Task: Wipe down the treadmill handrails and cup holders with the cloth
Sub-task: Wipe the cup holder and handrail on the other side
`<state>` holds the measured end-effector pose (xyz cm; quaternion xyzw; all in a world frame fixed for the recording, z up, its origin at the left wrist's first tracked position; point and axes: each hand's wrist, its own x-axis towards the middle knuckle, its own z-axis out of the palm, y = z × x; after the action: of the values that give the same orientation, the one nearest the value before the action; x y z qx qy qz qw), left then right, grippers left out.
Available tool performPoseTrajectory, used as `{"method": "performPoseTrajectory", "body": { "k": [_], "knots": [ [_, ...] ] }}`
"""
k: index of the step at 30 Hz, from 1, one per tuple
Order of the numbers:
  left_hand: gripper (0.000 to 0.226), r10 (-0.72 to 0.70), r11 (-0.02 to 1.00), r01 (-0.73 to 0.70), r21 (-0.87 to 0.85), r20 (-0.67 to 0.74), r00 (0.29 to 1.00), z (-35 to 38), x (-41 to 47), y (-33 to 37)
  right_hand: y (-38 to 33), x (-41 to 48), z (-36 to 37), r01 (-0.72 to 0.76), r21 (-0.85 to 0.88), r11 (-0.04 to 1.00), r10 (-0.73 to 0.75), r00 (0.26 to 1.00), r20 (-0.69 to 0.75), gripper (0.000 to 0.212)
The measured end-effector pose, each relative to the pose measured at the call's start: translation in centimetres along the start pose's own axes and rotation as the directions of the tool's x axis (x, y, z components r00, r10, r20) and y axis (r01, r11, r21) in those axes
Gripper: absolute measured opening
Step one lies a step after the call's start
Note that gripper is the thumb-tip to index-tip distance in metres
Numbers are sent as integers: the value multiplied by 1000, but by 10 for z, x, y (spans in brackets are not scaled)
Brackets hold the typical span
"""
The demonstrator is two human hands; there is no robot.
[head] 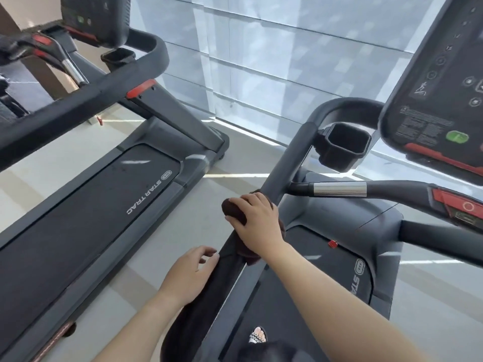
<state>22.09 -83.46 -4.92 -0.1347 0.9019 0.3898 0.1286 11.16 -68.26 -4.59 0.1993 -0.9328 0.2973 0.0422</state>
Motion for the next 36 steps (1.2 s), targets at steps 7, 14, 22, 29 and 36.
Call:
{"method": "performPoseTrajectory", "body": {
  "k": [7,14,22,29,36],
  "knots": [
    [30,123,981,-132,139,71,990,-32,-17,-15,-28,-25,8,-89,-44,995,87,996,-32,34],
    [30,165,972,-188,141,161,973,-80,-41,-62,-93,-94,32,-124,-68,990,123,992,-24,35],
    [27,302,925,-358,128,328,895,-96,-44,-70,-119,-80,46,-288,-175,941,274,956,-102,33],
    [16,337,903,-411,123,391,857,-100,-57,-98,-141,-115,58,-350,-126,928,324,928,-184,36],
    [21,309,912,-383,146,370,876,-115,-52,-114,-167,-161,81,-365,-106,925,318,896,-310,38]
  ]
}}
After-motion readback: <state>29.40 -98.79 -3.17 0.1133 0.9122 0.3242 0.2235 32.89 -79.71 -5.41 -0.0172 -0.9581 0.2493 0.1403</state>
